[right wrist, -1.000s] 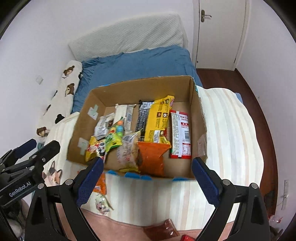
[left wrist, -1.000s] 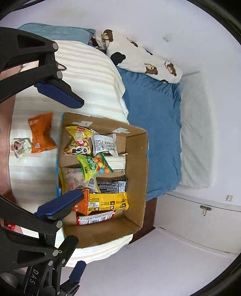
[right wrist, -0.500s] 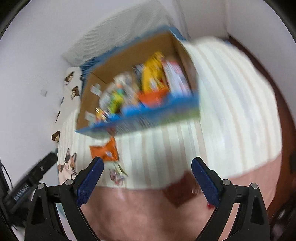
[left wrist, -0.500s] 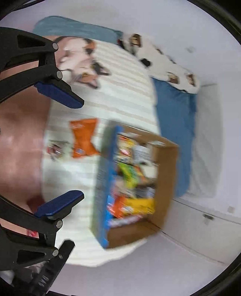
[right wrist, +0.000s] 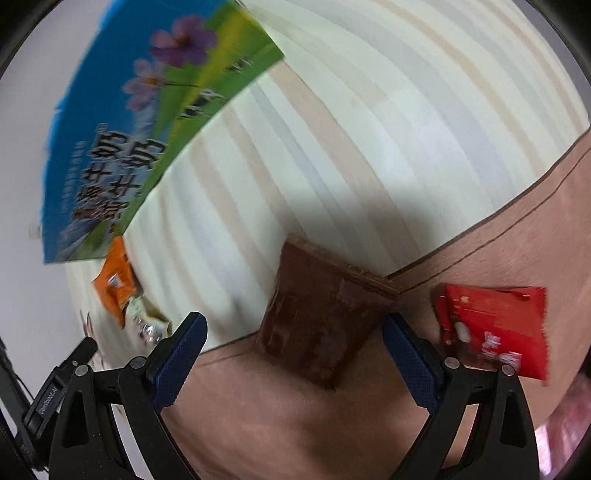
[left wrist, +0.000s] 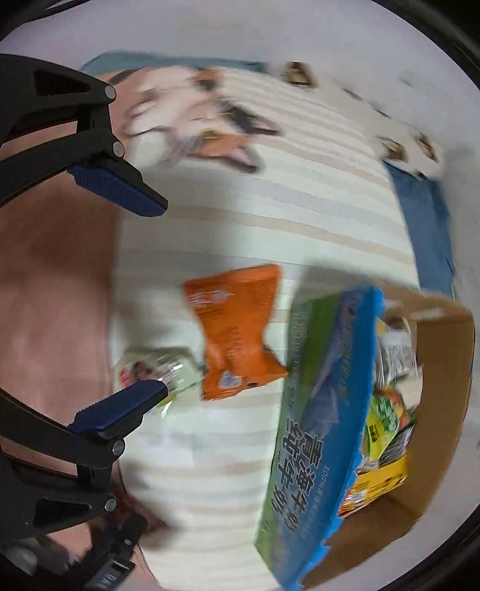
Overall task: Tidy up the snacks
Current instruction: 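Grasp the orange snack bag with the left tool while the right tool grasps the brown pack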
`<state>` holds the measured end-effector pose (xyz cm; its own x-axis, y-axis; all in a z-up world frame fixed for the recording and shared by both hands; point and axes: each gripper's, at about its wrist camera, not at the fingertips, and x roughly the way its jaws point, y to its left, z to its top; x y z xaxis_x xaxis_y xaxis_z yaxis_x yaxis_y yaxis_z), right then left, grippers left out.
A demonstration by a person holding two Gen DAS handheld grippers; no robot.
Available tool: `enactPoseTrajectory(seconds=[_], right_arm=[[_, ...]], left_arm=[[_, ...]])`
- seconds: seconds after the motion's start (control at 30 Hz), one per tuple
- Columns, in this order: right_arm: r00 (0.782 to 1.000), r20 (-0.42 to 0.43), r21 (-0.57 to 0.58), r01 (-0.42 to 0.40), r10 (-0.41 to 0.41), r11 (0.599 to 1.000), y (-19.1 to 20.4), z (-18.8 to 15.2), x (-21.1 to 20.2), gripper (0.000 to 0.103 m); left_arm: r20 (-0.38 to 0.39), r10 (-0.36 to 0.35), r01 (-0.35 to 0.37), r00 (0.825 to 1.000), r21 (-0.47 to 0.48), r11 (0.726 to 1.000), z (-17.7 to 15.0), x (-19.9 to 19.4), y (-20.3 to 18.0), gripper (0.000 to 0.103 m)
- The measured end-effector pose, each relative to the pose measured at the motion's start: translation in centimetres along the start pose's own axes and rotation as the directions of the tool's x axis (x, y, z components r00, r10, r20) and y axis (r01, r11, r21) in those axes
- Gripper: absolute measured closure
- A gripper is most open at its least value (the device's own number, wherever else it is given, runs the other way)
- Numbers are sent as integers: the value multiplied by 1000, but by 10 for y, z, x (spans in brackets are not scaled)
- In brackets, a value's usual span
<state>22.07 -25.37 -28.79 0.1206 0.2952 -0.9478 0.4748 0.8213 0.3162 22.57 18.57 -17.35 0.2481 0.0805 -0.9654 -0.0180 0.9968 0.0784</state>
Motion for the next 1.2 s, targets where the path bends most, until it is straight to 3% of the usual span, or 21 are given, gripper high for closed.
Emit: enactPoseTrajectory(seconds=[0.07,0.17,0.23,0.37,0.43,0.47,0.5,0.53,0.6,0.67,0.8,0.87,1.03,1.1,1.13,1.17,1.2], right_arm=[[999,9,-1,32,-32,999,3,1,6,5],[998,26,-36,59,-58,998,14,2,9,7],[998,25,-71,64,-62,995,22,2,9,8],[998,1,-119,66,-66,991,33,2,11,9],[997,-23,-134,65,-68,989,36,1,15,9],[997,-27,-136,64,-68,989,37,1,15,9],[997,-30,-139,64,-69,988,37,1,14,9],[997,-33,-143,66,-71,987,38,0,15,9],[996,-29,-163,78,-84,984,42,-2,18,11],[994,-15,-207,100,-105,973,48,-5,20,24],[993,-8,-290,112,-119,950,59,-12,23,40],[992,-12,-339,113,-124,934,66,-18,26,41],[987,-76,-478,90,-143,874,86,-36,42,41],[988,-96,-449,62,-118,891,84,-38,41,40],[988,-111,-432,48,-106,901,83,-37,40,34],[987,-127,-416,36,-97,908,81,-37,39,20],[987,-129,-400,33,-92,916,77,-39,38,15]], left_arm=[[20,25,-27,999,126,992,12,6,-10,12],[42,61,-72,997,338,938,26,16,-31,12],[56,74,-92,996,490,867,29,24,-49,12],[16,66,-61,998,623,780,34,39,-65,12],[-19,64,-36,998,651,758,37,52,-70,13],[-24,65,-34,998,654,756,38,57,-72,19],[-44,40,-2,998,649,761,38,62,-72,41],[-75,17,34,997,629,777,39,64,-71,55],[-87,7,47,996,593,804,36,66,-68,56],[-102,-1,56,995,538,841,32,65,-62,57],[-199,-62,113,978,257,960,20,64,-24,57],[-237,-104,139,966,136,981,13,67,-5,57],[-277,-177,167,944,-59,984,-18,69,30,56],[-286,-214,193,934,-101,976,-25,71,38,53],[-291,-225,199,930,-117,973,-26,72,42,49],[-297,-255,218,920,-153,964,-29,75,47,49],[-299,-277,233,913,-175,957,-32,78,53,48]])
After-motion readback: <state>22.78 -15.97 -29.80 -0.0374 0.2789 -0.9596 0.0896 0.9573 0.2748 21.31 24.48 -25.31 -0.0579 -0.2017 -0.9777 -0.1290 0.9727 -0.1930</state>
